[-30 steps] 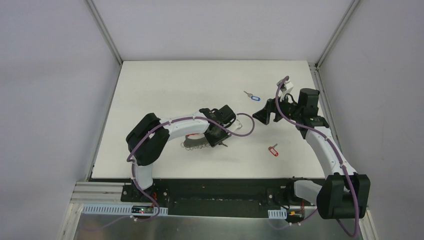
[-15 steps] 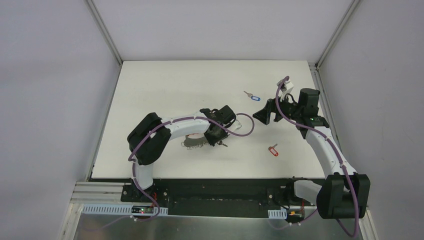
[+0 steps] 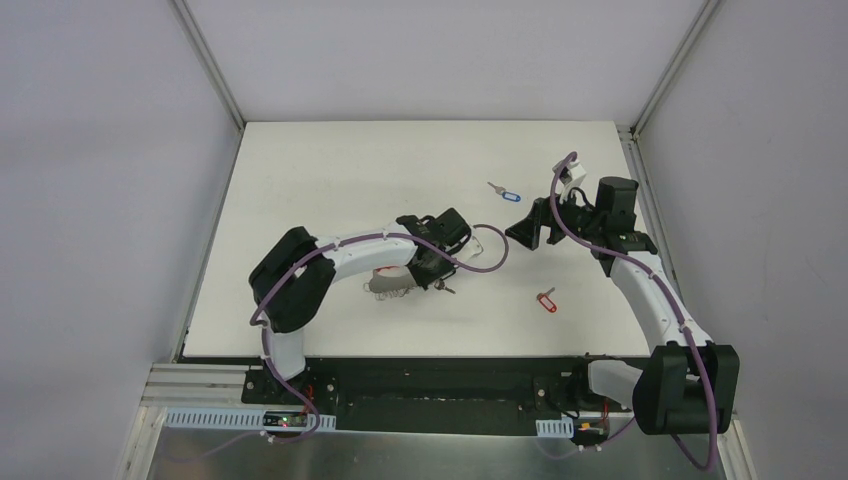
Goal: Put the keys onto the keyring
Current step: Pick up the keyring from the center of the board.
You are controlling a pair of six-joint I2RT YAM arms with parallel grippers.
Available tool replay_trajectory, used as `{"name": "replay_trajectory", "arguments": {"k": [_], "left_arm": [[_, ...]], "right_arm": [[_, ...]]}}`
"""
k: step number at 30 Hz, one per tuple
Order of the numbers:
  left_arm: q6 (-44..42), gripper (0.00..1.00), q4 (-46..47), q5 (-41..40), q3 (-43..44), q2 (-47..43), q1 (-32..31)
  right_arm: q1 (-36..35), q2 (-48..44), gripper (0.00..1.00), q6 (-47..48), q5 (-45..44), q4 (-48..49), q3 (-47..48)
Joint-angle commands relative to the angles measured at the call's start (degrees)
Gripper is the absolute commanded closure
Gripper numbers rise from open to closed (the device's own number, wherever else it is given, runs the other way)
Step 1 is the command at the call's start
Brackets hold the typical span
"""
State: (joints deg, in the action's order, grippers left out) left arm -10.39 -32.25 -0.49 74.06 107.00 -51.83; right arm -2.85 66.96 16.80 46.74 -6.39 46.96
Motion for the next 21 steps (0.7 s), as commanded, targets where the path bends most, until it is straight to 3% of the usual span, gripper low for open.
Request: {"name": "replay_trajectory", "arguments": {"k": [1, 7, 13, 19, 21], "left_arm": [[-2.41, 1.0, -1.85, 1.44, 0.72, -4.61, -0.57], [-5.11, 1.0, -2.57, 7.08, 1.24, -9.49, 1.19], [-7.83, 1.0, -6.97, 22.68, 5.02, -13.61, 6.55], [-11.36, 1.0, -18.99, 35.65, 16.21, -14.09, 9.79], [-12.49, 1.0, -22.79, 38.0, 19.66, -13.84, 9.82]], "right_arm": [[0.44, -0.16, 0.02, 1.04, 1.16, 0.51, 0.16], [0.39, -0.71, 0.02, 0.41, 2.09, 0.84, 0.28], [0.32, -2.94, 0.02, -2.59, 4.67, 2.5, 0.65], [-1.46, -3.8, 0.01, -5.55, 11.47, 2.7, 3.29], [-3.61, -3.56, 0.06, -5.19, 12.24, 1.79, 4.89]]}}
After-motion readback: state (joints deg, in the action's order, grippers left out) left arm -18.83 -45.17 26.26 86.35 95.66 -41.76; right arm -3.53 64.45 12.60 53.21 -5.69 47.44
